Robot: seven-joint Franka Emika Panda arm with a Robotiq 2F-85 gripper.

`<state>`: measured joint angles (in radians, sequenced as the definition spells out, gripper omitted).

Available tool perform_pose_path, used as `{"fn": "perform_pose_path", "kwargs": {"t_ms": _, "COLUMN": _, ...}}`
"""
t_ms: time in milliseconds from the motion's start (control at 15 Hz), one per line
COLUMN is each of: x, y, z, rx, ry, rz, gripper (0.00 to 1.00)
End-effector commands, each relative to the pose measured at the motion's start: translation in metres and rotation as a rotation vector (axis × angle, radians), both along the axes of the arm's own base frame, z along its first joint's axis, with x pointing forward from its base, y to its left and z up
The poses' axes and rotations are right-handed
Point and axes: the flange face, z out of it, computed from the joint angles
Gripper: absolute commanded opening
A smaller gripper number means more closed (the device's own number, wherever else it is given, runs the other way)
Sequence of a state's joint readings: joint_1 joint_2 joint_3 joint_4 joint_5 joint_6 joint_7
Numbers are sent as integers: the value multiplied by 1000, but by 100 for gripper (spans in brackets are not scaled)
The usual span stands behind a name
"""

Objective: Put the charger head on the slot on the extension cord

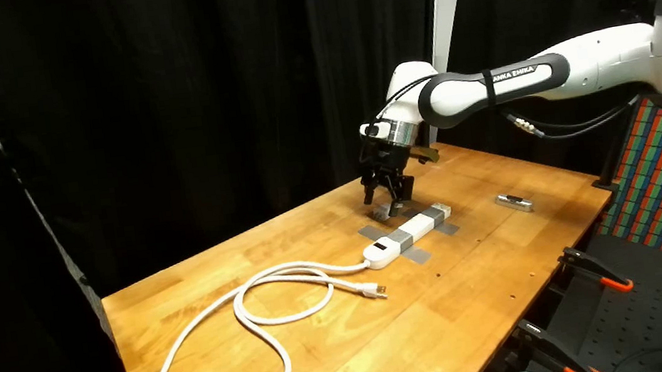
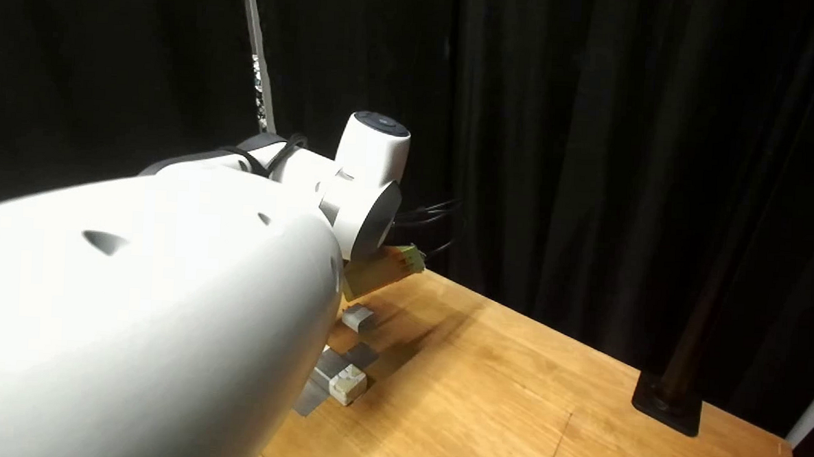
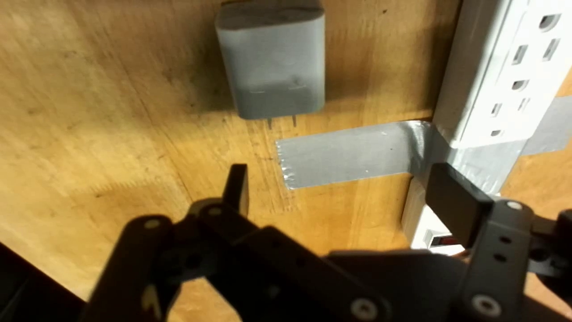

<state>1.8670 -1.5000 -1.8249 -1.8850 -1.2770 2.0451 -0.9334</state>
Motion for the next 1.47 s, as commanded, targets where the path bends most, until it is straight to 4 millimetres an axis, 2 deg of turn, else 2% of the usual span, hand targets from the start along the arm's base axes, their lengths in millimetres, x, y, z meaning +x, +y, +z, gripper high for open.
{"fn": "perform_pose_path", "kwargs": {"t_ms": 0, "x": 9, "y": -8, "z": 6, "rx": -26, "ry": -9, "rz": 43, "gripper": 100}}
{"fn": "perform_pose_path", "kwargs": {"t_ms": 400, "x": 21, "y": -40, "z": 6, "rx": -60, "ry": -49, "rz": 144, "gripper": 100}}
{"fn": "perform_pose_path", "kwargs": {"t_ms": 733, "x": 28, "y": -47, "z": -9, "rx": -59, "ry": -60, "rz": 186, "gripper": 100}}
{"fn": "perform_pose_path", "kwargs": {"t_ms": 1200, "x": 35, "y": -51, "z": -33, "rx": 29, "ry": -10, "rz": 214, "gripper": 100}}
{"fn": "perform_pose_path", "kwargs": {"t_ms": 1267, "x": 36, "y": -53, "z": -35, "rx": 41, "ry": -6, "rz": 213, "gripper": 91}}
{"fn": "perform_pose_path", "kwargs": {"t_ms": 1333, "x": 38, "y": -54, "z": -36, "rx": 50, "ry": -8, "rz": 212, "gripper": 73}}
{"fn": "perform_pose_path", "kwargs": {"t_ms": 1400, "x": 39, "y": -56, "z": -37, "rx": 58, "ry": -10, "rz": 211, "gripper": 66}}
